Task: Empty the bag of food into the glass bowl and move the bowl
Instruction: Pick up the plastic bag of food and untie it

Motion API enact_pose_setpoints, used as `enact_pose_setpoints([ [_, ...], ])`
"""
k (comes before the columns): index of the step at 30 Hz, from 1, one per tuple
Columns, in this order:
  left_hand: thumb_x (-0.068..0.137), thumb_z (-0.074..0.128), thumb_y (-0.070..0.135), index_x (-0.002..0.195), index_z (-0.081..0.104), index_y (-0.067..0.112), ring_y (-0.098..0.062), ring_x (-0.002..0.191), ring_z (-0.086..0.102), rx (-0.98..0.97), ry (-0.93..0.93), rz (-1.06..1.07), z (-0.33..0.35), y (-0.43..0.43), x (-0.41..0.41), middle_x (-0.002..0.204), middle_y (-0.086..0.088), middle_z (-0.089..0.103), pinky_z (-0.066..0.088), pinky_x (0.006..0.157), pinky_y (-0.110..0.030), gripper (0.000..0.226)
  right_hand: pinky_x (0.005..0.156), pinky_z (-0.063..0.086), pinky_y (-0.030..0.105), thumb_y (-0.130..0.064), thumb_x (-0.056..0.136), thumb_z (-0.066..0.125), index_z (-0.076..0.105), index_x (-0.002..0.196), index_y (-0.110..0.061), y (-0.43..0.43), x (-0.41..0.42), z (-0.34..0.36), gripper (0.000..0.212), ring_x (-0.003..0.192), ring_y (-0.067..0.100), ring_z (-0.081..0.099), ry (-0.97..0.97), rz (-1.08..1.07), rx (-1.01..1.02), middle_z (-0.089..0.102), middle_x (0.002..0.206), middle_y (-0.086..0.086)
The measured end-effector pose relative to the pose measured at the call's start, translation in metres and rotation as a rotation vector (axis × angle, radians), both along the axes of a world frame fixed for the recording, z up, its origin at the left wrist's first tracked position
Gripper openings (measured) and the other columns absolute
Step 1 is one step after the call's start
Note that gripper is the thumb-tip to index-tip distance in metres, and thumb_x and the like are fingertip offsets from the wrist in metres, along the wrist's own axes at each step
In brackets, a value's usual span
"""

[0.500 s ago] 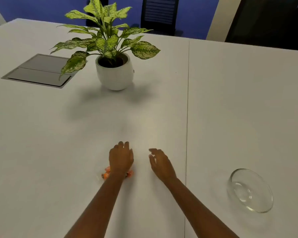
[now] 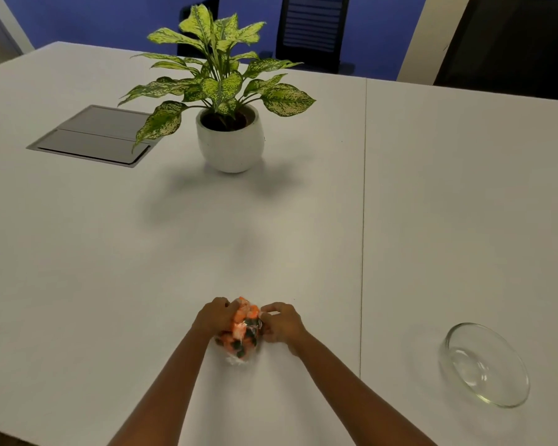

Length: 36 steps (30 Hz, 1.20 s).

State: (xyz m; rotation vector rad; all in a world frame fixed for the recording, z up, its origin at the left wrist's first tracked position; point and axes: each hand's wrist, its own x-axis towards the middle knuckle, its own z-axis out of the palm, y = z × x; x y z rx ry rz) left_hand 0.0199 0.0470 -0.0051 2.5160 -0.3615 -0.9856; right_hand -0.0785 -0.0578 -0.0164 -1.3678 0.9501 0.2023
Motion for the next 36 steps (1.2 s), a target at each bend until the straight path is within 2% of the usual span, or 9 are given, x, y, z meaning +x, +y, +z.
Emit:
enact_pose_setpoints([
  [4,0.096,0.043,0.029,0.056,0.046,0.009,-0.020,0.058,0.050,-0.169,0.233,0.152,0.010,-0.016,-0.005,0.061,-0.008,0.050,0.042,0.058,-0.027,0.045,0.079,0.054,0.038,-0.017,0.089,0.053,0.063,0.102,-0.008,-0.022,-0.008,0.008,0.019,0.088,0.025,0.060,-0.004,-0.032,-0.098,0.062,0.101,0.014],
  [10,0.096,0.046,0.023,0.062,0.047,0.004,-0.017,0.059,0.047,-0.263,0.290,0.270,0.025,-0.056,-0.017,0.066,-0.009,0.051,0.036,0.049,-0.021,0.039,0.100,0.040,0.031,-0.031,0.095,0.042,0.058,0.120,-0.016,-0.045,-0.030,0.049,0.033,0.120,0.024,0.052,-0.112,0.152,-0.556,0.055,0.132,0.012],
  [14,0.096,0.047,0.019,0.079,0.052,-0.003,-0.021,0.059,0.052,-0.336,0.375,0.361,0.038,-0.079,-0.026,0.074,-0.014,0.055,0.044,0.040,-0.022,0.027,0.111,0.026,0.040,-0.045,0.084,0.056,0.053,0.124,-0.028,-0.044,-0.059,0.068,0.044,0.137,0.018,0.030,-0.220,0.387,-0.958,0.037,0.147,0.003],
  [17,0.095,0.048,0.018,0.071,0.053,0.001,-0.016,0.057,0.051,-0.368,0.487,0.410,0.049,-0.090,-0.032,0.066,-0.009,0.053,0.044,0.031,-0.016,0.030,0.094,0.045,0.037,-0.037,0.074,0.071,0.062,0.114,-0.023,-0.046,-0.072,0.081,0.043,0.116,0.021,0.055,-0.290,0.579,-1.287,0.061,0.124,0.005],
  [20,0.095,0.047,0.019,0.077,0.054,0.002,-0.016,0.060,0.051,-0.420,0.576,0.434,0.056,-0.098,-0.040,0.069,-0.009,0.053,0.046,0.048,-0.023,0.026,0.054,0.056,0.026,-0.016,0.063,0.082,0.073,0.085,-0.015,-0.056,-0.078,0.084,0.024,0.065,0.021,0.067,-0.381,0.489,-1.521,0.071,0.076,0.005],
  [24,0.100,0.035,0.018,0.082,0.054,0.003,-0.012,0.050,0.048,-0.703,0.763,0.602,0.060,-0.105,-0.049,0.066,-0.008,0.045,0.050,0.038,-0.018,0.029,0.062,0.049,0.035,-0.016,0.083,0.061,0.069,0.089,-0.006,-0.068,-0.077,0.092,0.014,0.076,0.025,0.059,-0.301,0.207,-1.262,0.066,0.079,0.013],
  [29,0.098,0.036,0.034,0.099,0.049,0.003,-0.019,0.070,0.056,-0.726,0.729,0.450,0.069,-0.114,-0.062,0.080,-0.009,0.055,0.051,0.076,-0.033,0.034,0.068,0.052,0.028,-0.012,0.083,0.062,0.070,0.084,-0.002,-0.091,-0.067,0.096,0.013,0.071,0.018,0.062,-0.221,-0.188,-0.813,0.072,0.085,0.015],
  [32,0.092,0.046,0.042,0.089,0.058,0.007,-0.020,0.072,0.062,-0.692,0.582,0.273,0.075,-0.122,-0.070,0.081,-0.007,0.062,0.054,0.065,-0.027,0.037,0.060,0.048,0.015,-0.013,0.084,0.062,0.069,0.083,-0.002,-0.090,-0.065,0.090,0.014,0.061,0.011,0.058,-0.207,-0.212,-0.737,0.072,0.082,0.016],
  [36,0.088,0.059,0.025,0.075,0.058,0.002,-0.021,0.063,0.062,-0.674,0.403,0.231,0.078,-0.131,-0.072,0.071,-0.008,0.061,0.054,0.060,-0.028,0.026,0.067,0.058,0.032,-0.011,0.085,0.060,0.068,0.081,-0.002,-0.083,-0.066,0.084,0.013,0.062,0.018,0.062,-0.206,-0.197,-0.780,0.070,0.080,0.016],
])
